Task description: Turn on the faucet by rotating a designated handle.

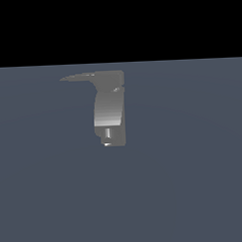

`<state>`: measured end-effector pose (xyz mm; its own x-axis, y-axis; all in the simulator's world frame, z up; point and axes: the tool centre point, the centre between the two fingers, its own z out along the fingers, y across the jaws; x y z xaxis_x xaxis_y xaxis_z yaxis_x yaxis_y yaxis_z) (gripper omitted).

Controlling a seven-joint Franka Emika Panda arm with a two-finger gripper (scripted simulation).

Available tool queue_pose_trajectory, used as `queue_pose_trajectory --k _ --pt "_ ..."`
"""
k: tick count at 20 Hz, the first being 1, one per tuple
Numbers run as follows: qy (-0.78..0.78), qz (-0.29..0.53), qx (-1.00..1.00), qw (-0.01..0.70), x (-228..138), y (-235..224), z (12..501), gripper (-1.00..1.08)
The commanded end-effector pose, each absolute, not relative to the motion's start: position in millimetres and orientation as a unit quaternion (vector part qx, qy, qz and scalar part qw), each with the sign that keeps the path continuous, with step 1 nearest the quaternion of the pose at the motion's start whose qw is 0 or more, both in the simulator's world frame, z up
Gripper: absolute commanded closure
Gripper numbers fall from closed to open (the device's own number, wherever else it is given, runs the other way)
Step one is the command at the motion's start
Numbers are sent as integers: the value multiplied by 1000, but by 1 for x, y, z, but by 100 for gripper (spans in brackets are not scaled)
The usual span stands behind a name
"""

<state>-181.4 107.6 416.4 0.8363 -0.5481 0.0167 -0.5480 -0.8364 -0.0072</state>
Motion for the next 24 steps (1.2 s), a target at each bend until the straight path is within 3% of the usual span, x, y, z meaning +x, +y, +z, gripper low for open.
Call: queue_pose_trajectory --k 1,24 --pt "311 -8 -950 2 -171 117 409 108" --pt "510 -4 -860 5 -68 167 342 108"
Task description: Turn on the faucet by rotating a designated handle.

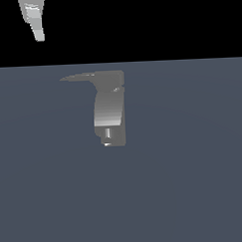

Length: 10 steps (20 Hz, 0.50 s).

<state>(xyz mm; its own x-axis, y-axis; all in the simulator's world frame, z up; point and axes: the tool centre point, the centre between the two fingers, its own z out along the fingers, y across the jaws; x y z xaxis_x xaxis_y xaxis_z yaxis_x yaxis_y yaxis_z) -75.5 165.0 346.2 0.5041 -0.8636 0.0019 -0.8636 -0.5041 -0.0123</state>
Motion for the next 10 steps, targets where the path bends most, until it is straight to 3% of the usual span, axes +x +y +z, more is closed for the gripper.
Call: queue_pose_trajectory --k 1,10 --pt "518 -4 -855 5 -64 168 339 108" --pt "587 -3 -810 5 -20 172 314 108"
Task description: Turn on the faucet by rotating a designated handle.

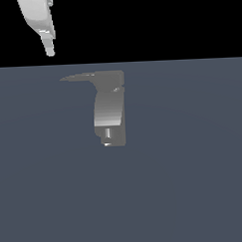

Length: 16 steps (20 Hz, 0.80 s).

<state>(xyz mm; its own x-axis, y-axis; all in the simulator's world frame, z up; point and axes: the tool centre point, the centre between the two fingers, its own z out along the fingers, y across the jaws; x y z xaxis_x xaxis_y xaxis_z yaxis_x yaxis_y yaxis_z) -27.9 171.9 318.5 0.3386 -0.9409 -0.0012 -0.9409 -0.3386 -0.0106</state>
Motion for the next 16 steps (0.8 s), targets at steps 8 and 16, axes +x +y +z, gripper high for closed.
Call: queue_pose_trajectory --k 8,16 --pt "652 -2 -759 2 23 169 288 108" --pt "710 -2 -704 0 64 158 264 108"
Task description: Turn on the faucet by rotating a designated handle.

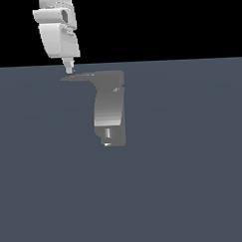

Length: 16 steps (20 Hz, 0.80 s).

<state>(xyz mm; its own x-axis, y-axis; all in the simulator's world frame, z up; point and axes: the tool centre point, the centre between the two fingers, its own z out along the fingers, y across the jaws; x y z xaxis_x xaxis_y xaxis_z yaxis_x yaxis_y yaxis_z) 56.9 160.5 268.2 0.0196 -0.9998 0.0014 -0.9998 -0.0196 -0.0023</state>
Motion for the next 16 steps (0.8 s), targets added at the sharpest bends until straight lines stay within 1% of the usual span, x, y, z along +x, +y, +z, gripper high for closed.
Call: queue_pose_trajectory --k 1,8,16 --pt "716 -2 -698 0 68 157 262 108" --pt "745 -1 -667 -1 90 148 250 108" --pt "750 0 -661 0 93 146 249 108"
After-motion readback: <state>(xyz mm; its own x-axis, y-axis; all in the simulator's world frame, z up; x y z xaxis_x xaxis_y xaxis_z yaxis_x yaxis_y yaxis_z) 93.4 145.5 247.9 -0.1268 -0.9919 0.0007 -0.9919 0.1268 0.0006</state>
